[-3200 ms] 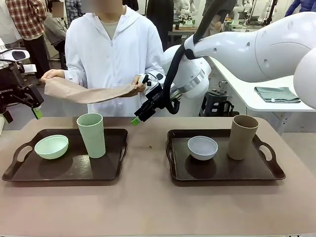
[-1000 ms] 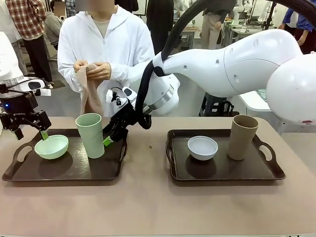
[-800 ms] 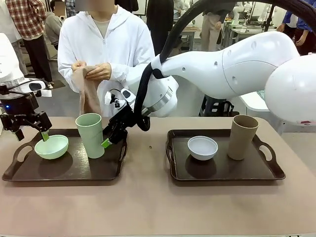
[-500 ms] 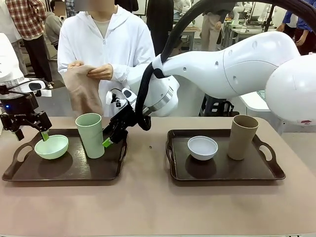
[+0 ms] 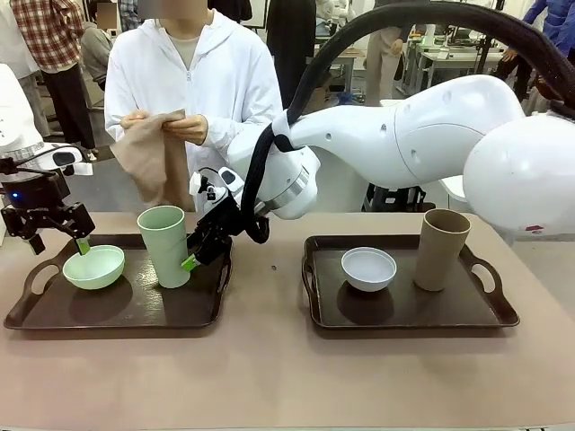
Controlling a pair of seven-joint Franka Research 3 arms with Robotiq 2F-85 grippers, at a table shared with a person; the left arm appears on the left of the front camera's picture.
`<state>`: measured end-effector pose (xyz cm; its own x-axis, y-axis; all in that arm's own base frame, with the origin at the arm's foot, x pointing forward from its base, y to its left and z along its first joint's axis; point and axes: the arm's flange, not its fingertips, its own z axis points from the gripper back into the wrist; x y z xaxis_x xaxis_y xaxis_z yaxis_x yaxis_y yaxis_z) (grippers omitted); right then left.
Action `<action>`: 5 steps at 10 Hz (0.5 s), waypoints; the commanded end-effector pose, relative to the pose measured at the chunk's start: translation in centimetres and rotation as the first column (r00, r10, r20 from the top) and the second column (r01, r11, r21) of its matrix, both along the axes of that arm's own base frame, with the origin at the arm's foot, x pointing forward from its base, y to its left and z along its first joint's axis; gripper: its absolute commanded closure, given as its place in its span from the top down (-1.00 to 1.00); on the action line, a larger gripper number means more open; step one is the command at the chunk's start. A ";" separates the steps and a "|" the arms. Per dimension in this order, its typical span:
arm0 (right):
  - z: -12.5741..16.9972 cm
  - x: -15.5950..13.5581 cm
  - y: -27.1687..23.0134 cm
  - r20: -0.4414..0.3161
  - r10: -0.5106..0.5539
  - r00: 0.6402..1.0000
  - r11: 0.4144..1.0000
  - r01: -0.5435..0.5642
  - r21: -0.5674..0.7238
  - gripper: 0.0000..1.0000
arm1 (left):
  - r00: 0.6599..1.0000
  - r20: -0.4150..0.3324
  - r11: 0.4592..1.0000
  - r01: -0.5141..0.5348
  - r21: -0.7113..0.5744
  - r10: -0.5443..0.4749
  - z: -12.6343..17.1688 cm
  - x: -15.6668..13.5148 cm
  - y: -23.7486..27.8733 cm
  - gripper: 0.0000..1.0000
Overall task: Set up a tray with a mat and arrange the tableware.
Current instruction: Pick up the Picnic Bowl and Reusable plastic cup from the Handle tray in front of the human's position and hold them in the air.
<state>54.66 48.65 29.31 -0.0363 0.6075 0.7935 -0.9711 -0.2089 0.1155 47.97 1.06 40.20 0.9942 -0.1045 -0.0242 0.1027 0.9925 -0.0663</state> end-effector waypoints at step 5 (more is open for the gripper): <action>-0.9 0.8 3.2 -0.025 -0.006 1.000 1.000 0.006 0.008 1.00 | 0.998 -0.025 0.998 -0.058 0.005 0.058 -3.2 2.5 2.6 1.00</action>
<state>54.79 50.63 28.37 -0.0242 0.5904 0.8068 -0.9675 -0.2170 0.1297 49.59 3.25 36.98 0.9965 -0.0593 -0.0591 0.0551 0.9960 -0.0697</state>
